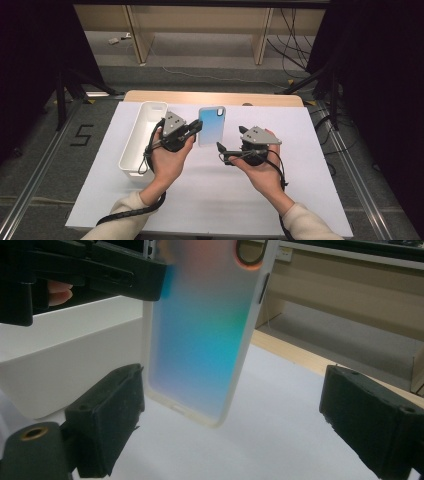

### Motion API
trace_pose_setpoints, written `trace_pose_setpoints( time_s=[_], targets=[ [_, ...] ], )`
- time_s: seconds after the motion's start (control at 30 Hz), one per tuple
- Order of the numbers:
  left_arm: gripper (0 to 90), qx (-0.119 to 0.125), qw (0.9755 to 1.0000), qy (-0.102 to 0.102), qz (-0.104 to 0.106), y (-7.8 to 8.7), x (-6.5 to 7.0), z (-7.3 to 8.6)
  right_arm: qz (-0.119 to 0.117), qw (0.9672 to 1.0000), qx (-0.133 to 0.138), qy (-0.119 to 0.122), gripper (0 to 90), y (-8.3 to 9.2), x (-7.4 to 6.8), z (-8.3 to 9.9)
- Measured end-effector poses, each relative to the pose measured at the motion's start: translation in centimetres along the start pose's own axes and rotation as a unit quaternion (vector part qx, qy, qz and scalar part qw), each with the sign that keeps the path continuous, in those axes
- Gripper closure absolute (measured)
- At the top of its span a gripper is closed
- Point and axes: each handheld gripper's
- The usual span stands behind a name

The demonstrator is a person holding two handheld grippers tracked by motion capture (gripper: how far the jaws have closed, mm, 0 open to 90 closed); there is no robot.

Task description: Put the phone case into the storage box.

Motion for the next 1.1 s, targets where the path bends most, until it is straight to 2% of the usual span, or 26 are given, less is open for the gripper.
trace_pose_setpoints(
  time_s=[0.1,0.13,0.23,0.4,0.6,0.8,1.1],
  targets=[
    [84.0,0.001,1.0,0.003,0.0,0.1,0.0,-0.1,-0.005,1.0,0.005,-0.001,11.3,0.3,0.1,0.1],
    [84.0,0.002,1.0,0.002,0.001,0.1,0.0,-0.1,0.002,1.0,0.009,-0.001,11.3,0.3,0.1,0.2],
    [84.0,0.003,1.0,0.002,0.003,0.2,-0.1,-0.2,-0.005,1.0,0.008,-0.002,11.2,0.6,0.2,0.2],
    [84.0,0.005,0.9999,0.008,0.004,0.2,-0.1,-0.2,-0.001,1.0,0.008,-0.001,11.2,0.9,0.5,0.3],
    [84.0,0.007,1.0,0.003,0.005,0.5,-0.3,-0.3,-0.002,1.0,0.007,-0.003,11.2,1.5,0.8,0.5],
    [84.0,0.008,0.9999,0.012,0.005,0.8,-0.2,-0.4,0.0,0.9999,0.011,-0.003,11.0,2.0,1.1,0.6],
    [84.0,0.011,0.9999,0.008,0.008,1.1,-0.4,-0.7,0.001,0.9998,0.018,-0.007,10.6,2.9,1.3,0.9]
  ],
)
Point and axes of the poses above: each handheld gripper's, and its own axes: y roughly backward along the jaws, z roughly out of its underside, x roughly to its right, and after that the axes turned 8 degrees about z, right-handed
